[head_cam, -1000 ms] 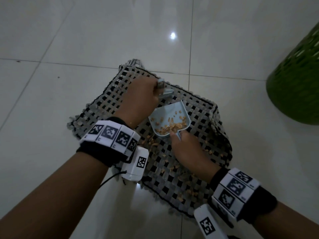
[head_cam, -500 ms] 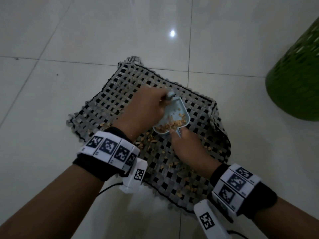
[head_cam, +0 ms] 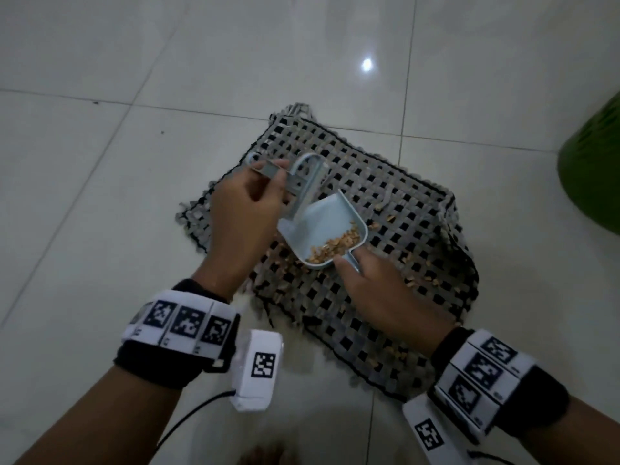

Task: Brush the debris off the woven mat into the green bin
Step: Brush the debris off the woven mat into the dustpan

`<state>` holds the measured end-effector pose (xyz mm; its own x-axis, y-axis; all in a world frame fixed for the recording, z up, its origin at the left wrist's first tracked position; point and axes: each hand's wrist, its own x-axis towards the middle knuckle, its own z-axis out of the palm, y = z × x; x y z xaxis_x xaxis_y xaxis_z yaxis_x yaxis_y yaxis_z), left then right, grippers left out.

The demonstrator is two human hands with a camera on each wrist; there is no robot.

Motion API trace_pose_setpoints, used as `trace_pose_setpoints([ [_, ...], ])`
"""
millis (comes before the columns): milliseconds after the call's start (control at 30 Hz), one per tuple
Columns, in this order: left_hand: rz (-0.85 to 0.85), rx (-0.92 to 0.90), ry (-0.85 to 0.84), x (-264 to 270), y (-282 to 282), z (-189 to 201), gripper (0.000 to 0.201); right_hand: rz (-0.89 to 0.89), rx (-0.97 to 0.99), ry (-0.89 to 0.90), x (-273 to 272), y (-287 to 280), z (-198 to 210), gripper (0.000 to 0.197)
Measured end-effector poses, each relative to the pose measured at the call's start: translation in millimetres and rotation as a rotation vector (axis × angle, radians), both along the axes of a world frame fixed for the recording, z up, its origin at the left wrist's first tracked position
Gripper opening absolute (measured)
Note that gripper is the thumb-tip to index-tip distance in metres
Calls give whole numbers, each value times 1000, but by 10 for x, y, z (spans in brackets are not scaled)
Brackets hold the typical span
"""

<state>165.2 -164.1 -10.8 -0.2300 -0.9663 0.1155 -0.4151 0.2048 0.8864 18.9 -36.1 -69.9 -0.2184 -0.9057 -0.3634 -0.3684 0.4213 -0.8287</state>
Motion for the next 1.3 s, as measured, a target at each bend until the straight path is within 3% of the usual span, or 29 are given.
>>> trace_pose_setpoints([
  [233,191,38,-68,738,-237,39,24,174,66,-9,372,93,-42,27],
  [467,203,-185,-576,1088,-263,-175,32,212,76,119,477,168,-86,28],
  [567,127,-251,-667,983,-211,-236,31,194,72,138,467,159,-74,30],
  [667,86,-235,-663,860,-139,-279,36,182,74,145,444,151,-55,29],
  [833,170,-286,-612,815,-121,-173,46,170,102,107,365,107,-6,26],
  [967,222,-259,-695,954,-276,-140,44,127,135,65,273,59,-31,27],
  [1067,145,-226,-726,892,-256,-231,41,114,153,68,216,46,-51,28],
  [1200,34,-253,-653,677,-77,-284,40,102,157,65,182,47,-57,26],
  [1300,98,-283,-578,723,-114,-195,38,114,162,69,181,51,-41,25],
])
